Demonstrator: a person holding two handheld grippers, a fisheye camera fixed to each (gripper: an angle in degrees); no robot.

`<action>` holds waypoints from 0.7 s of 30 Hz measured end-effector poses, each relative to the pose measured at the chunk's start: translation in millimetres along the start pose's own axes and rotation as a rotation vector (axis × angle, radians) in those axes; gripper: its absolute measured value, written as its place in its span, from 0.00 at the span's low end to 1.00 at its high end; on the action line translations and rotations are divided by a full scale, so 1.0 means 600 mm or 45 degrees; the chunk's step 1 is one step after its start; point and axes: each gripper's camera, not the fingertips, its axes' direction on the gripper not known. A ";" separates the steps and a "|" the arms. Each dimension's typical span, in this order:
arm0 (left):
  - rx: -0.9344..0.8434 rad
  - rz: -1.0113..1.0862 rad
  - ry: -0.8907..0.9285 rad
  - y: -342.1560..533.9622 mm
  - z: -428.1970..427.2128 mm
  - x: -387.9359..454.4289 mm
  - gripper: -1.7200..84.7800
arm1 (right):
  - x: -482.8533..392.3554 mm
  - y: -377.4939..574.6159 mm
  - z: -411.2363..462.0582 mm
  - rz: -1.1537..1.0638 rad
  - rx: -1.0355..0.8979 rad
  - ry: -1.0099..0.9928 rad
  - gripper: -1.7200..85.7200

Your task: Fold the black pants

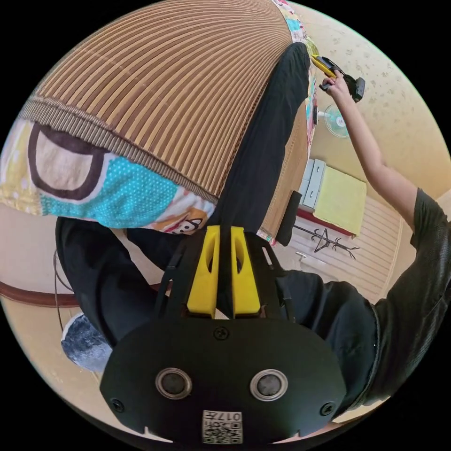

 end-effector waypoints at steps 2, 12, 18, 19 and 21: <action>-0.044 0.028 -0.062 -0.008 0.006 0.017 0.08 | -0.002 0.126 -0.031 -0.129 -0.029 0.036 0.10; -0.268 0.188 -0.131 -0.077 0.050 0.052 0.08 | 0.084 0.419 0.007 0.318 -0.175 -0.525 0.10; -0.391 0.259 -0.141 -0.112 0.074 0.065 0.08 | 0.089 0.448 0.008 0.457 -0.092 -0.312 0.12; -0.416 0.281 -0.161 -0.120 0.081 0.072 0.08 | 0.092 0.449 0.009 0.445 -0.076 -0.330 0.12; -0.447 0.307 -0.190 -0.131 0.093 0.081 0.08 | 0.096 0.448 0.027 0.414 -0.131 -0.368 0.10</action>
